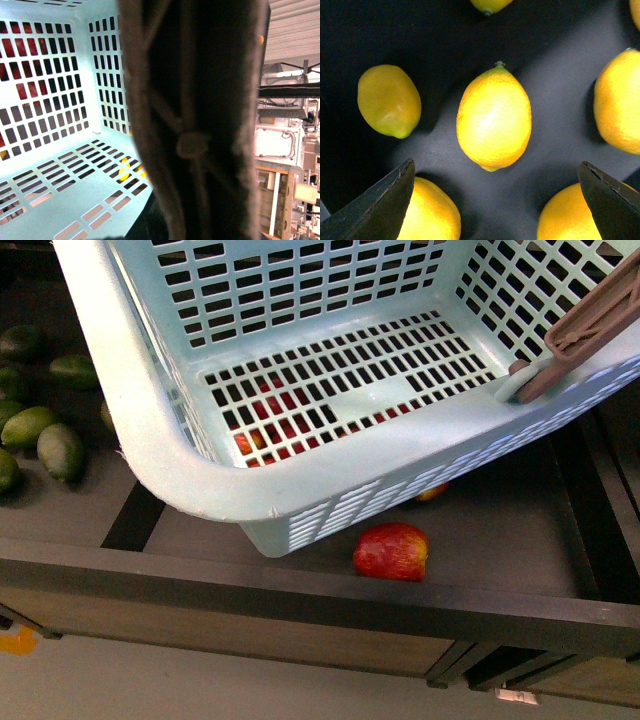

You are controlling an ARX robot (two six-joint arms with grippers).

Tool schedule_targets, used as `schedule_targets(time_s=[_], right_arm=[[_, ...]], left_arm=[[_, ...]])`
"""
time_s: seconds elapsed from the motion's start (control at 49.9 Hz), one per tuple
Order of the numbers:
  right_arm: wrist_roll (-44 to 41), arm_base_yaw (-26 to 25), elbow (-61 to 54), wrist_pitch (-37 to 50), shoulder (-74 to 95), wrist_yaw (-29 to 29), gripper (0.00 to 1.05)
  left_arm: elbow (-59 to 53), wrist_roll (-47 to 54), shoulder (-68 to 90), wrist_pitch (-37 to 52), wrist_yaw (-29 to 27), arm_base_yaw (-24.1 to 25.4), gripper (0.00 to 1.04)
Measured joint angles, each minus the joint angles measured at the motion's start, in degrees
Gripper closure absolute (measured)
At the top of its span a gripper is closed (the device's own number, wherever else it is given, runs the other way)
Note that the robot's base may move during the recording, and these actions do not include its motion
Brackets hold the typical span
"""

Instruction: Pick lemon and mango into basket

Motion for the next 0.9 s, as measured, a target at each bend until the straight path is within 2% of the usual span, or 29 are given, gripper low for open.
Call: schedule_targets(time_s=[0.903], right_arm=[[7.0,0.5,16.8,-5.3,15.8,1.9,0.09]], left_arm=[[0.0,0.0,0.0,0.0,-0.2,0.0,1.0]])
